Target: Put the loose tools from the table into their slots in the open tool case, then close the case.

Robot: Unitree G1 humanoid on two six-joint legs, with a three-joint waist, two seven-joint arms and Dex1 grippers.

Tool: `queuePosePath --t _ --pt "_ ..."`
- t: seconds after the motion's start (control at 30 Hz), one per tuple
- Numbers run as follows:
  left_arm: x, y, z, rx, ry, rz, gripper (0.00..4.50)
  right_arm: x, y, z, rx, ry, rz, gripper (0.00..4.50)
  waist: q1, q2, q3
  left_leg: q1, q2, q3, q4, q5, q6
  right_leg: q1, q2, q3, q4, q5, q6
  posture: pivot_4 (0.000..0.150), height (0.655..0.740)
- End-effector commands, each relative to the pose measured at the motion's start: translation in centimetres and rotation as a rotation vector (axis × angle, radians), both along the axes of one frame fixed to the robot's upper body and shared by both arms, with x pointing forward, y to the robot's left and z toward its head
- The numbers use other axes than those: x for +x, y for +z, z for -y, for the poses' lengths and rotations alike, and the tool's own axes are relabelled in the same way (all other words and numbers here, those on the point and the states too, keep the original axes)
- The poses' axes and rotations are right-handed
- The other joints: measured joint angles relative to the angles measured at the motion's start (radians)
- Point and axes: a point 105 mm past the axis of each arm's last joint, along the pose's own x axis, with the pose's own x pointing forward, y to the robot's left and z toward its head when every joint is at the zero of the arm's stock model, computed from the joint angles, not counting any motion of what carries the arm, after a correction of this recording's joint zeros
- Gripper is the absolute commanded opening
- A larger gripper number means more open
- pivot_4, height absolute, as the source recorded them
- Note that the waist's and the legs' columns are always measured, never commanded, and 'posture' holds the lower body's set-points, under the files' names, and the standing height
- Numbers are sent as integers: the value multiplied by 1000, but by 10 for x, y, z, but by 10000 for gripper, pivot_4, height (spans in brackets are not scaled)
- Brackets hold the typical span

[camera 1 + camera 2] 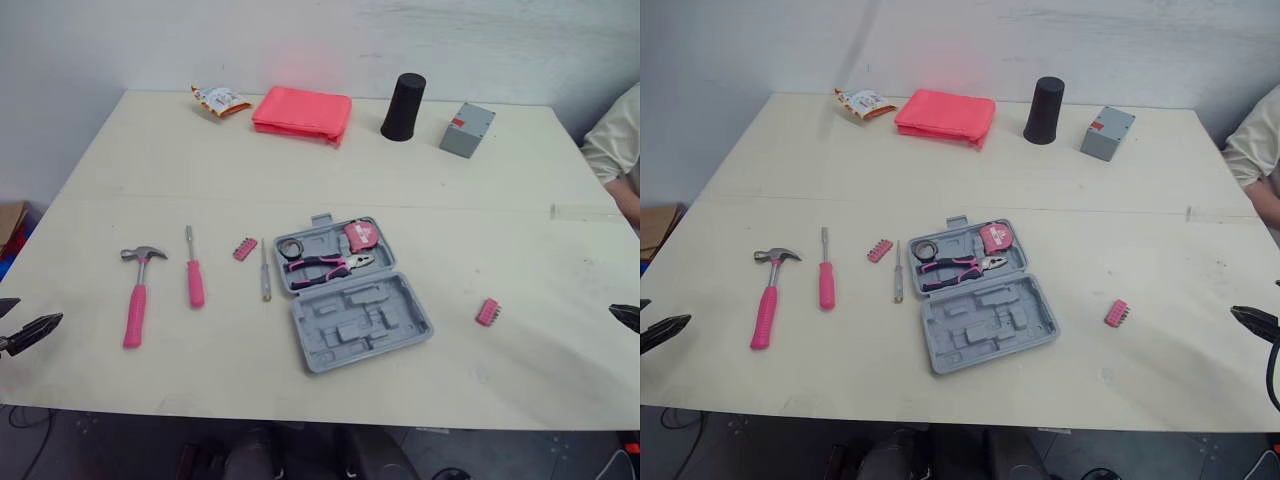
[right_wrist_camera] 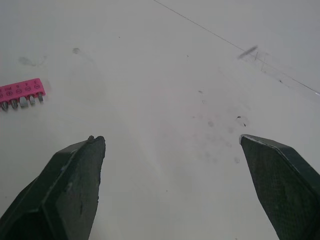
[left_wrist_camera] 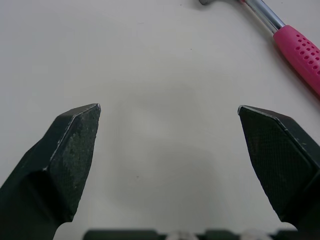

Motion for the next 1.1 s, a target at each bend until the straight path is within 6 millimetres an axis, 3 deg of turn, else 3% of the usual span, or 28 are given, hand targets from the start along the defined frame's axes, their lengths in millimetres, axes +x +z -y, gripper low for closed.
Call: queuePosePath --t 0.03,0.27,0.33,0.5,0.7,0.8,0.87,0.9,1.03,1.07,1.1 --pt "6 9 6 46 -38 42 44591 3 18 -3 -43 13 41 45000 0 0 0 0 0 0 0 0 0 0 0 0 0 0 0 1500 7348" --pt "13 6 20 52 -87 46 44591 11 24 -15 -41 27 67 45000 0 0 0 0 0 -1 0 0 0 0 0 0 0 0 0 1500 7348" --pt "20 11 35 41 -144 57 44591 16 30 -26 8 50 99 45000 1 0 0 0 0 -1 0 2 3 0 0 0 0 0 0 1500 7348" --pt "40 18 91 54 -337 61 44591 33 35 -67 87 163 130 45000 2 1 0 0 0 -1 0 0 0 2 0 -1 0 0 0 1500 7348" --pt "57 26 196 29 -587 75 44591 65 28 -124 34 305 94 45000 2 1 1 -1 0 -2 1 3 4 2 1 -1 -1 0 1 1500 7348" --pt "61 22 243 19 -668 56 37735 79 20 -146 20 357 69 38106 9 2 1 -2 0 -3 3 3 5 2 2 -1 -1 1 2 1500 7348" --pt "59 20 269 5 -727 41 27014 87 13 -160 -4 397 61 26647 9 2 1 -2 0 -3 3 4 4 2 2 0 -1 1 2 1500 7348" --pt "61 20 279 -10 -743 37 23793 92 10 -167 -13 407 61 23236 10 2 1 -2 0 -3 3 4 4 2 3 0 -1 1 2 1500 7348" --pt "71 12 303 -21 -749 -24 4273 107 -2 -188 -39 440 54 1967 13 3 2 -2 0 -3 4 6 3 2 4 1 0 0 3 1500 7348" --pt "73 10 307 -18 -751 -40 659 109 -5 -192 -45 447 51 0 14 3 2 -2 0 -3 4 6 3 2 4 1 0 0 3 1500 7348" --pt "75 5 311 5 -752 -55 659 112 -8 -197 -63 463 51 0 15 4 2 -2 0 -3 5 6 4 2 4 1 0 0 3 1500 7348"
